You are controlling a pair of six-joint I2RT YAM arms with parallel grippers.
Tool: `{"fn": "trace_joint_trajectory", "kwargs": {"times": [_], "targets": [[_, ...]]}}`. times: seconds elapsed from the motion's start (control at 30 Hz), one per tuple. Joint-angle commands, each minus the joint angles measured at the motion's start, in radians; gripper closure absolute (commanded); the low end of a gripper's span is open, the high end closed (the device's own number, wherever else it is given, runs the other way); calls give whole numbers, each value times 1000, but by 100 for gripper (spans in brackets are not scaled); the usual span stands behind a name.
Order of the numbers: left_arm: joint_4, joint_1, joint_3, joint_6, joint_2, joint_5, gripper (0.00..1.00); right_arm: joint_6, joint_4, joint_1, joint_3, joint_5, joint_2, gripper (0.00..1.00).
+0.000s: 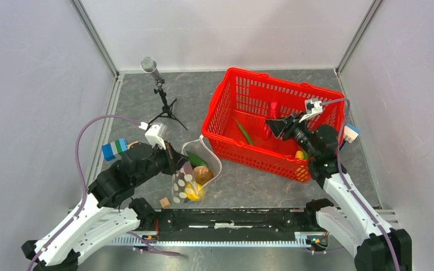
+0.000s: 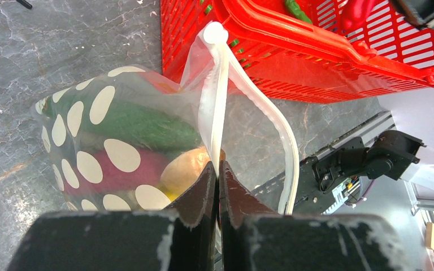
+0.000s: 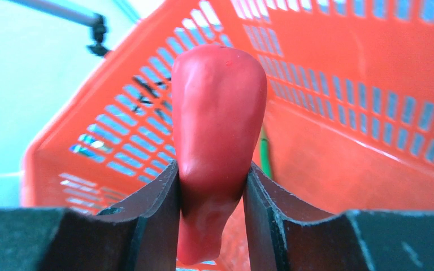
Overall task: Place the food in the zip-top bag and seal the zipper
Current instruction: Place the fake vegetable in the zipper food storage bag.
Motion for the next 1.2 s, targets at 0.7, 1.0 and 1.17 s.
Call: {"fn": "trace_joint_trajectory", "kwargs": {"times": [0.7, 1.0, 1.17], "targets": [[101, 1, 1, 14, 19, 48, 91, -175, 203, 605, 188, -34, 121, 77], [93, 1, 17, 19, 20, 50, 91, -239, 301, 816, 173, 321, 282, 77], [83, 1, 16, 19, -4, 26, 91, -225, 272, 859, 175, 319, 365, 74]]}}
